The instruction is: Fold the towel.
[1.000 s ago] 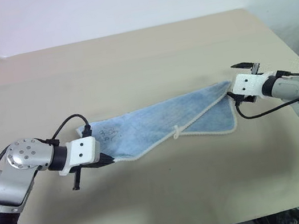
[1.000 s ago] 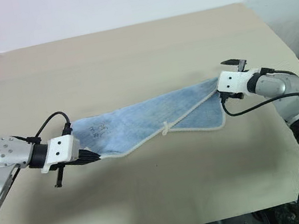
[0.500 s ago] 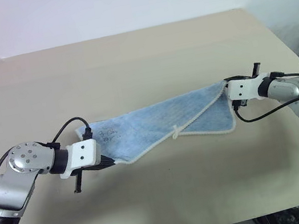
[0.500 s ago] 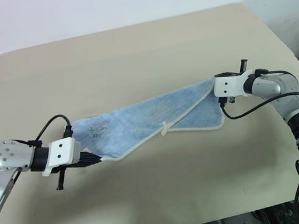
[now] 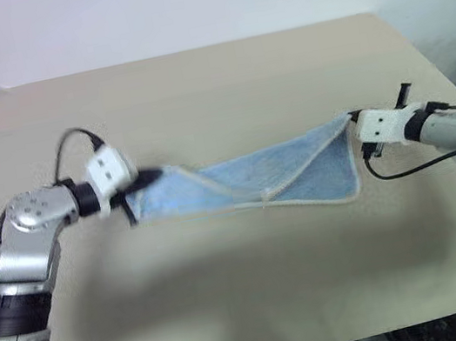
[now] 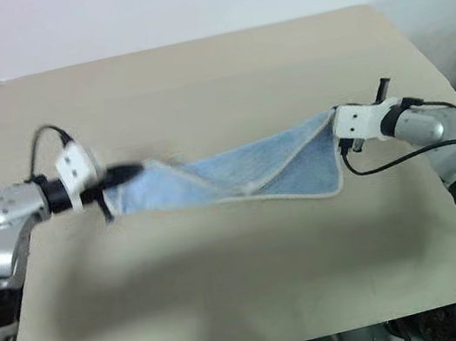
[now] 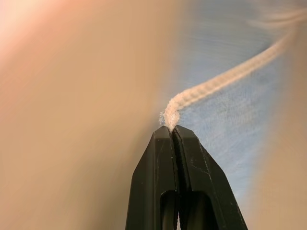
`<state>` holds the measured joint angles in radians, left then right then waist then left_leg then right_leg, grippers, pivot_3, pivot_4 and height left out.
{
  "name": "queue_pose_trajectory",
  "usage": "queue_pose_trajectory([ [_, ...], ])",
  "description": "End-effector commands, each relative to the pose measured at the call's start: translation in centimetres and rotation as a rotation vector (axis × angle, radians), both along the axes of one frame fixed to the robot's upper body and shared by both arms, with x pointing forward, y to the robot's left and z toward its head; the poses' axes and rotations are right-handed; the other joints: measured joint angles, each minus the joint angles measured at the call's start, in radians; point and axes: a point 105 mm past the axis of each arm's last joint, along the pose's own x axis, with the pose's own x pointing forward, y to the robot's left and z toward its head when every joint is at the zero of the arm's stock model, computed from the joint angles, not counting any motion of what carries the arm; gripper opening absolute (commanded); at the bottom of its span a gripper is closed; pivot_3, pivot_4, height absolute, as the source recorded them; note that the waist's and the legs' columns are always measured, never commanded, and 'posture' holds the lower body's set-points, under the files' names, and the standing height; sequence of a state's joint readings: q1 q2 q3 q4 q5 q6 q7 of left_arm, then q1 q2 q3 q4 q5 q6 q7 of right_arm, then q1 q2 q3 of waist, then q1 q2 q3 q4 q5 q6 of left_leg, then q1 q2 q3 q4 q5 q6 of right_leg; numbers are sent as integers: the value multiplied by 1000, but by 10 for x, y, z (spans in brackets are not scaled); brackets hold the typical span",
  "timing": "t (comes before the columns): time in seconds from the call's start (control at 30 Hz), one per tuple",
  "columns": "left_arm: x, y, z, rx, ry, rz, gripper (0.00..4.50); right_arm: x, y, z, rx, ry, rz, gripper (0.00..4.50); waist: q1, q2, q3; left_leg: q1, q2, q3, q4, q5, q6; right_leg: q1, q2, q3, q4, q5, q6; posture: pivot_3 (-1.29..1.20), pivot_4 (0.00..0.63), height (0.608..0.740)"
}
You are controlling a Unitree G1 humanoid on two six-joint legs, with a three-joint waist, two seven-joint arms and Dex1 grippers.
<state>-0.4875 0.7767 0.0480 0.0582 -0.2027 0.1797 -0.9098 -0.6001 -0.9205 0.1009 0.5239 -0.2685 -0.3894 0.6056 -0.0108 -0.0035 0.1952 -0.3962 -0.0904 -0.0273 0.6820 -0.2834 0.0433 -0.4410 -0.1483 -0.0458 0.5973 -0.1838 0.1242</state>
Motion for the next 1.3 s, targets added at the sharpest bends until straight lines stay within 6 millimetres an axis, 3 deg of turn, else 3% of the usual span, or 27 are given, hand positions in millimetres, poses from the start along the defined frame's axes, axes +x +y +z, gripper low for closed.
queue_pose_trajectory([
  [0.03,25,29,46,-110,-188,208,0,1,-8,47,82,-90,-24,39,-3,0,0,0,0,0,0,0,0,0,0,0,0,0,0,0,150,728],
  [0.2,40,40,85,-203,-326,304,0,4,-19,84,121,-151,-54,39,-2,0,0,0,0,1,0,1,-2,0,0,0,0,0,0,0,150,728],
  [0.27,42,43,99,-241,-369,312,0,3,-22,108,147,-201,-59,39,-1,0,0,0,0,1,-1,1,-2,0,0,0,-1,0,0,0,150,728],
  [0.4,39,46,117,-262,-424,305,0,-3,-25,144,182,-272,-53,39,-1,0,0,-2,-1,1,-1,3,-5,-1,-1,0,-2,0,0,0,150,728],
  [0.47,37,48,121,-270,-423,295,0,-6,-25,152,197,-278,-40,39,-1,0,0,-2,-1,1,-1,3,-5,-1,-1,0,-2,0,0,0,150,728],
  [0.57,28,48,115,-258,-368,230,0,-16,-19,147,211,-209,18,39,-1,0,0,-3,-1,1,-1,3,-5,-2,-1,0,-2,0,0,0,150,728],
  [0.63,17,45,112,-266,-341,165,0,-25,-15,133,216,-117,57,39,-2,0,0,-3,-1,1,-1,3,-5,-2,-1,0,-2,0,0,0,150,728],
  [0.83,-38,27,61,-152,-29,-113,0,-74,-2,48,206,352,162,39,-1,0,0,-5,-1,1,0,1,-1,-3,-1,1,-2,0,0,0,150,728],
  [0.9,-46,28,51,-152,47,-123,0,-87,1,33,220,445,171,39,1,0,0,-4,0,1,1,-2,3,-3,-1,1,-2,0,0,0,150,728],
  [1.03,-60,32,31,-94,153,-134,0,-98,4,20,251,528,169,39,1,1,0,1,1,1,2,-3,-1,1,-1,1,-1,0,0,0,150,728],
  [1.13,-64,37,15,-52,214,-120,0,-94,7,21,265,519,170,39,-2,1,0,5,2,1,1,-3,-1,5,-1,2,-2,-1,0,0,150,728],
  [1.3,-45,53,0,12,191,11,0,-72,10,26,252,422,151,39,1,1,0,4,2,2,1,-3,-1,3,-1,2,-2,0,0,0,150,728],
])
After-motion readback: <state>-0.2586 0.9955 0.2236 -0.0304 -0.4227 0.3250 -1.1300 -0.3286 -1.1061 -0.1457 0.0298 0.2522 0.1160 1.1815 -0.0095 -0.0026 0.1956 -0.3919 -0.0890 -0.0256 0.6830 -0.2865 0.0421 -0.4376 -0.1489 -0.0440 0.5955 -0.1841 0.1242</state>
